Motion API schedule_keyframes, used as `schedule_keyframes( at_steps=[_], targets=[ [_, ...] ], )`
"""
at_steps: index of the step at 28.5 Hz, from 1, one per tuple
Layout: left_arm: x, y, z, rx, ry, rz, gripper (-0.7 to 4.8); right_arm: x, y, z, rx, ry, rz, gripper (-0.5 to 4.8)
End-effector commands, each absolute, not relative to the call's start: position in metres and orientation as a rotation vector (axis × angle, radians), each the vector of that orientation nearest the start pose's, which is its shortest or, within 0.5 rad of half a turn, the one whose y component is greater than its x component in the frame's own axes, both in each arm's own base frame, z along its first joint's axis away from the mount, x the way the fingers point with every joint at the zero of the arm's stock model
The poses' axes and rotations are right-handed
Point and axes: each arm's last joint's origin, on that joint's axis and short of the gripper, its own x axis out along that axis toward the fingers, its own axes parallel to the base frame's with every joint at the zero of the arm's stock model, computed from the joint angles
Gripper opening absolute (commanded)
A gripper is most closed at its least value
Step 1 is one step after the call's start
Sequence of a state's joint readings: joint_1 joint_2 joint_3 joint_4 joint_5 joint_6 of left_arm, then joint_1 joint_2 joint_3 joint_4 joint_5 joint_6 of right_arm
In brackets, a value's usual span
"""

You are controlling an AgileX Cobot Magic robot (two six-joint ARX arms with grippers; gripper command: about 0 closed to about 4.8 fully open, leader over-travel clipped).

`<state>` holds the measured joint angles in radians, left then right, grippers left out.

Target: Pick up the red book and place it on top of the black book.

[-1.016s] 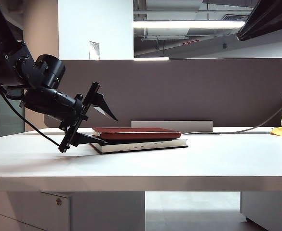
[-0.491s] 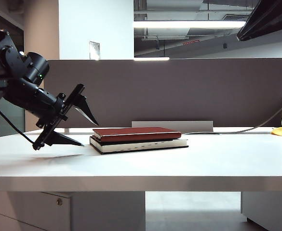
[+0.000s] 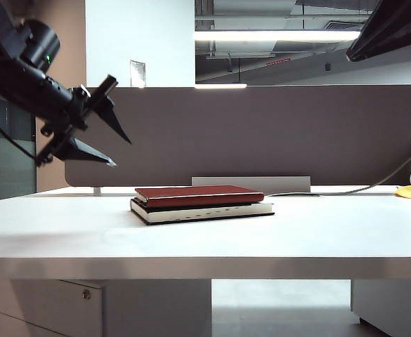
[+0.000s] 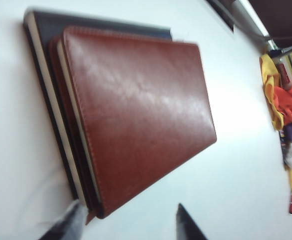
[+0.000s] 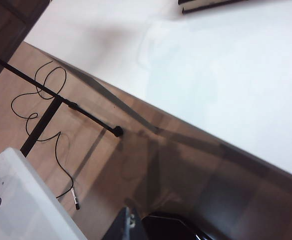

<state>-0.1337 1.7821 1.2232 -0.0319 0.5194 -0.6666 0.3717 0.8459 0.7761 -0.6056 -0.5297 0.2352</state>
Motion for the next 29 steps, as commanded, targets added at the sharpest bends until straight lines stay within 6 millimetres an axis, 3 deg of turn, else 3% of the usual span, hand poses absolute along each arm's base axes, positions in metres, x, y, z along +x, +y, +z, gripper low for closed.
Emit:
schedule_keyframes(
  at_steps=[1, 5, 7, 11, 20, 29],
  targets=[
    [0.38, -0.064, 0.242, -0.657, 0.754, -0.399, 2.22, 0.151, 0.074, 0.29, 0.256, 0.748, 0.768, -0.01],
    [0.369, -0.061, 0.253, -0.559, 0.745, -0.364, 1.52, 0.152, 0.073, 0.291, 0.24, 0.727, 0.717, -0.01],
    [0.362, -0.06, 0.263, -0.515, 0.73, -0.358, 0.91, 0.152, 0.071, 0.291, 0.222, 0.709, 0.664, -0.01],
    [0.351, -0.057, 0.278, -0.446, 0.698, -0.323, 0.51, 0.151, 0.068, 0.294, 0.191, 0.665, 0.59, -0.01],
    [0.307, -0.047, 0.302, -0.322, 0.589, -0.246, 0.47, 0.141, 0.048, 0.306, 0.134, 0.537, 0.395, -0.01],
    [0.253, -0.038, 0.298, -0.285, 0.514, -0.195, 0.15, 0.131, 0.033, 0.3, 0.137, 0.493, 0.32, -0.01]
  ],
)
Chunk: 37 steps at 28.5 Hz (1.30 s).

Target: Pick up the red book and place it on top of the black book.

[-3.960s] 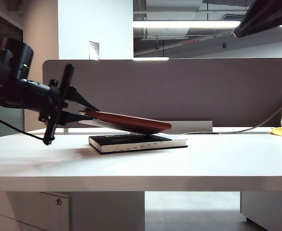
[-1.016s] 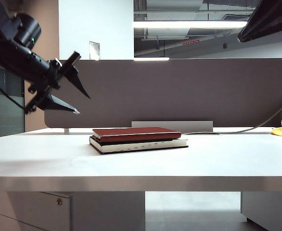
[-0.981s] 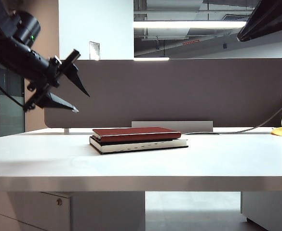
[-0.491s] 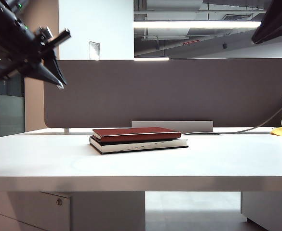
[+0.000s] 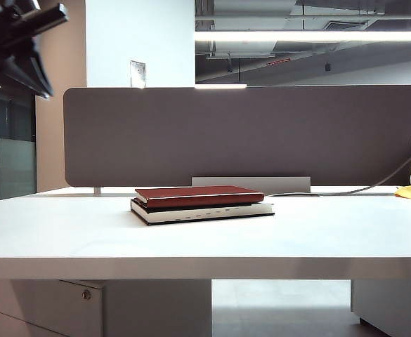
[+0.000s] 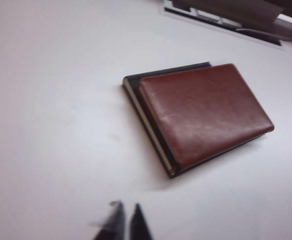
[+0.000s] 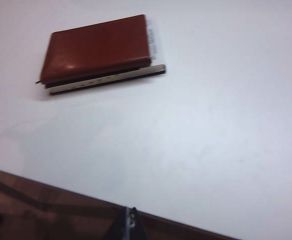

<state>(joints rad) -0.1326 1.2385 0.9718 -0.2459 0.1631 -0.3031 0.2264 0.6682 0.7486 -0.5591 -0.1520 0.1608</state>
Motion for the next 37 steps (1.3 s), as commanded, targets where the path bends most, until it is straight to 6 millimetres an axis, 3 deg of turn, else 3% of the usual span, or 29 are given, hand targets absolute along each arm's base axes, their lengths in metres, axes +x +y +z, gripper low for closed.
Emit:
schedule_keyframes(
  at_steps=[1, 10, 23, 33, 37],
  targets=[
    [0.248, -0.037, 0.297, -0.279, 0.507, -0.192, 0.15, 0.129, 0.031, 0.297, 0.138, 0.492, 0.314, -0.01],
    [0.209, -0.031, 0.29, -0.274, 0.445, -0.184, 0.15, 0.114, 0.026, 0.288, 0.142, 0.447, 0.3, -0.01],
    [0.175, -0.026, 0.284, -0.274, 0.422, -0.177, 0.15, 0.099, 0.022, 0.283, 0.134, 0.423, 0.258, -0.01],
    [0.138, -0.021, 0.257, -0.284, 0.381, -0.154, -0.06, 0.098, 0.021, 0.279, 0.125, 0.441, 0.223, -0.01],
    [0.123, -0.018, 0.25, -0.255, 0.365, -0.122, -0.06, 0.097, 0.021, 0.265, 0.132, 0.462, 0.219, -0.01]
  ],
)
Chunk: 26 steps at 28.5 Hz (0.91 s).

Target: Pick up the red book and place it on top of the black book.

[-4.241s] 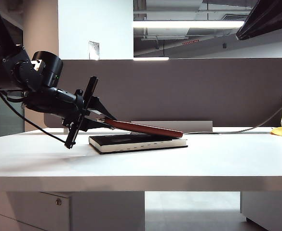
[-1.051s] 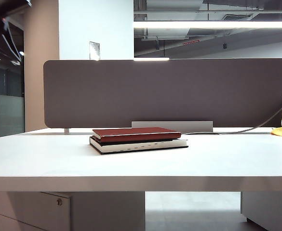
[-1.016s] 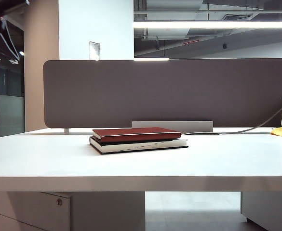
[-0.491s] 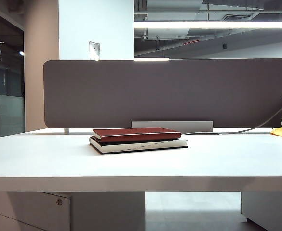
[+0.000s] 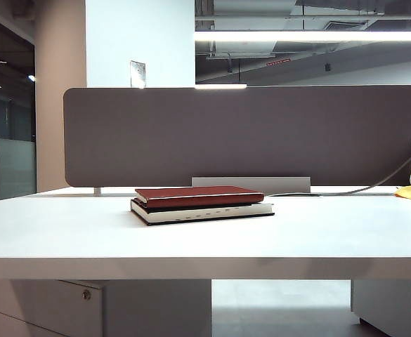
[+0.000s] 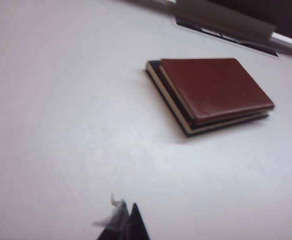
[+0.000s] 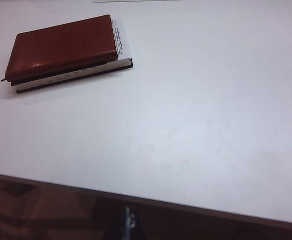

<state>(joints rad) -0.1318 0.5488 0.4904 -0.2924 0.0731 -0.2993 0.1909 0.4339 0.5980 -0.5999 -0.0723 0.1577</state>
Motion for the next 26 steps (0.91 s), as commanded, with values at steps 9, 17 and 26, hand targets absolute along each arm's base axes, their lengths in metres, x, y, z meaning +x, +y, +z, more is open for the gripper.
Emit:
schedule_keyframes(
  at_steps=[9, 17, 26],
  targets=[
    [0.097, -0.013, 0.236, -0.249, 0.334, -0.101, -0.06, 0.083, 0.017, 0.252, 0.254, 0.353, 0.173, -0.02],
    [0.094, -0.013, 0.215, -0.329, 0.351, -0.072, -0.06, 0.08, 0.015, 0.246, 0.25, 0.332, 0.138, -0.02],
    [0.093, -0.012, 0.206, -0.28, 0.358, -0.054, -0.06, 0.088, 0.017, 0.218, 0.302, 0.364, 0.132, -0.01]
  ],
)
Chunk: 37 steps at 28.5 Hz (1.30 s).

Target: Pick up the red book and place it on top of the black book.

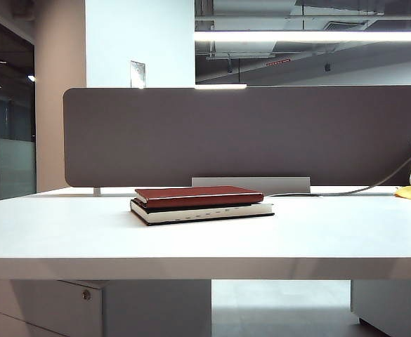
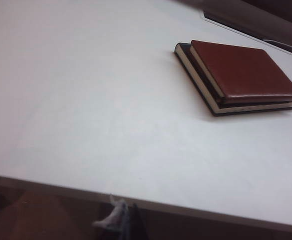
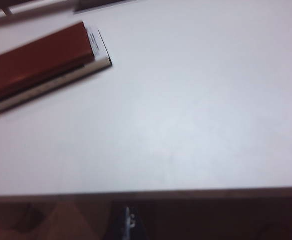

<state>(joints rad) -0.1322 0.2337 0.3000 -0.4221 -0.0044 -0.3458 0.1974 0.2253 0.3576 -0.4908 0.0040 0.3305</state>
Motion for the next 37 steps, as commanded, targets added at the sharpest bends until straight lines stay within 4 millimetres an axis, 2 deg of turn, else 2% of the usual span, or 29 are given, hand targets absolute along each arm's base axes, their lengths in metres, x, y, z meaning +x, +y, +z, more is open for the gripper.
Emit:
schedule_keyframes(
  at_steps=[1, 12, 16, 19, 26, 37],
  targets=[
    [0.093, -0.012, 0.203, -0.276, 0.36, -0.055, -0.06, 0.088, 0.017, 0.216, 0.301, 0.369, 0.13, -0.01],
    [0.084, -0.01, 0.171, -0.322, 0.327, -0.042, -0.06, 0.09, 0.017, 0.207, 0.291, 0.365, 0.092, -0.01],
    [0.082, -0.01, 0.162, -0.313, 0.357, -0.033, -0.06, 0.091, 0.017, 0.195, 0.292, 0.382, 0.085, -0.01],
    [0.082, -0.01, 0.161, -0.309, 0.361, -0.032, -0.06, 0.09, 0.017, 0.185, 0.291, 0.387, 0.086, -0.01],
    [0.082, -0.01, 0.159, -0.277, 0.361, -0.03, -0.06, 0.085, 0.016, 0.177, 0.297, 0.344, 0.091, -0.02],
    [0.084, -0.01, 0.15, -0.254, 0.385, -0.028, -0.06, 0.083, 0.015, 0.158, 0.292, 0.373, 0.086, -0.01]
  ],
)
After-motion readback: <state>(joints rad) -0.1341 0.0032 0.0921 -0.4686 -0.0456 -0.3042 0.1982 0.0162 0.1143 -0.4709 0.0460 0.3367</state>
